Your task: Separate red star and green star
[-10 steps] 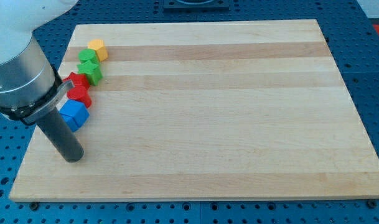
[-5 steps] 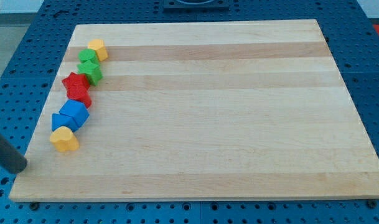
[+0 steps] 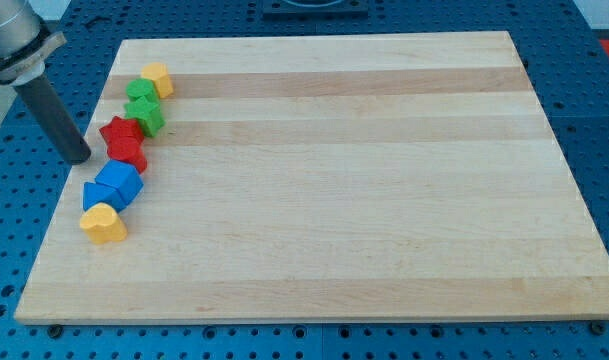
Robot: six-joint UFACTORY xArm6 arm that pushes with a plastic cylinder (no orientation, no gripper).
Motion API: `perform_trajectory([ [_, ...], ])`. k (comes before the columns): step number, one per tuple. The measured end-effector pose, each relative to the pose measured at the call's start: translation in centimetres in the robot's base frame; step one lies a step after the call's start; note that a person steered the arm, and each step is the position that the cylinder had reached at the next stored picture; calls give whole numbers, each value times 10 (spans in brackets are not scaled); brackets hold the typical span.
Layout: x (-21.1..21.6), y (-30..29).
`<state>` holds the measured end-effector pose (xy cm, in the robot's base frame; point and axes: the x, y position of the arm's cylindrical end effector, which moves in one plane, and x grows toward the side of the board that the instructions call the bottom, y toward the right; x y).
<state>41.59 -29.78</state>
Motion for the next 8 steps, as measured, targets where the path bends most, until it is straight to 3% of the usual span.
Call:
perform_trajectory([
  [2, -41, 10],
  [4, -53, 56],
  [8, -53, 37],
])
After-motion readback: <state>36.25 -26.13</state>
